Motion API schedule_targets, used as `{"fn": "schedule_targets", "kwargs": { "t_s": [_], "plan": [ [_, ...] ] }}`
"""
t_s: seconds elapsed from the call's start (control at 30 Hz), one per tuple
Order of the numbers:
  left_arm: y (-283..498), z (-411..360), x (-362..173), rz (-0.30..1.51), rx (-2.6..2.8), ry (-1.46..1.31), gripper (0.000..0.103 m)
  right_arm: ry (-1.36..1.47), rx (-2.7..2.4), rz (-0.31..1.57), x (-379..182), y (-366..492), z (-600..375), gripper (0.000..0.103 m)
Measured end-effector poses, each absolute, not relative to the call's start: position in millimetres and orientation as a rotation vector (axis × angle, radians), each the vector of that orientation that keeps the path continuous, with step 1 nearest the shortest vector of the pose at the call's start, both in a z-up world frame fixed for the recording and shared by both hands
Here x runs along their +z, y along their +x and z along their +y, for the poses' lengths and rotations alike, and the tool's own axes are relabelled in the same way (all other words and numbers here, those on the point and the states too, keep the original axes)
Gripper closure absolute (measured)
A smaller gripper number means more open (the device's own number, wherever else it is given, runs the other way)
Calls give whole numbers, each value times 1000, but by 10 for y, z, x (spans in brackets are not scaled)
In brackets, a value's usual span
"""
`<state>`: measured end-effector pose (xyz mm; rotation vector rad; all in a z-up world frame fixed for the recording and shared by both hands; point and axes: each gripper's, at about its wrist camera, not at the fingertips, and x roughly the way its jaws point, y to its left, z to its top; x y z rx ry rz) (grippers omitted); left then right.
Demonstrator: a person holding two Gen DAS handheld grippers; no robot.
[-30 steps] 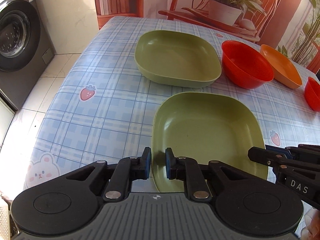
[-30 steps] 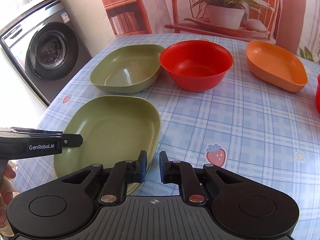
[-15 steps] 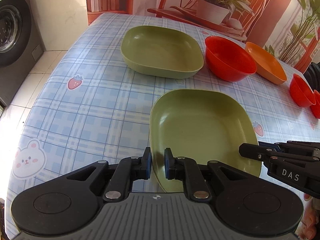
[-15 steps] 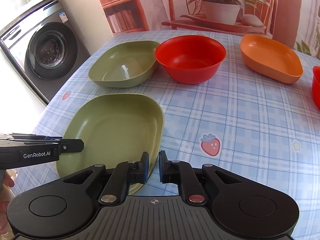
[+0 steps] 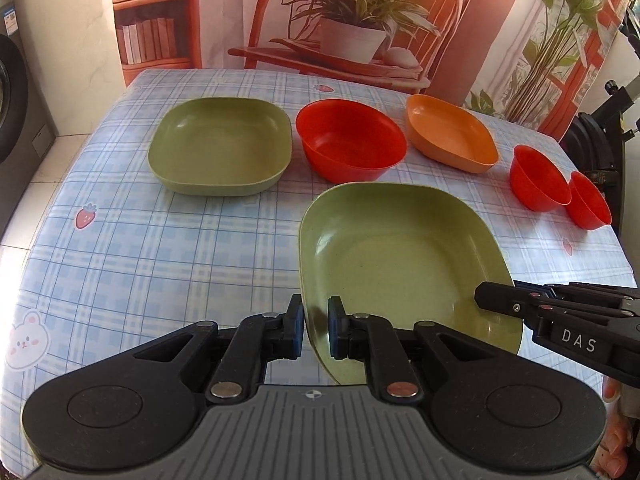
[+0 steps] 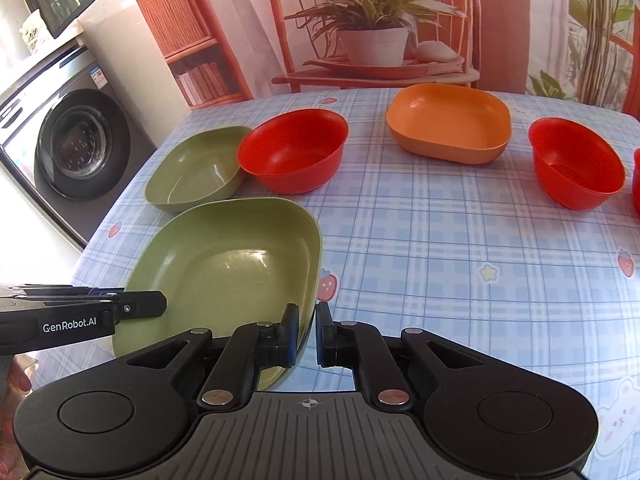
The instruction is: Organize plates and bowls
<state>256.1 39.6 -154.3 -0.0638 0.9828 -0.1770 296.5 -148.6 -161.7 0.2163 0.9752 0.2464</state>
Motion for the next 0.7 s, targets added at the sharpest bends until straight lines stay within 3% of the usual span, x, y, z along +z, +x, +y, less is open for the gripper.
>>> {"fn": "schedule_targets", "kwargs": {
  "t_s": [0.33,0.7],
  "plan": [
    [2591,-78,-1076,896,-224,-43,90,212,205,849,-1075,2884,-1996,95],
    [2876,-523,-921,841,-276,-13,90,180,145,783,-893,3093,-2386,95]
  ]
}}
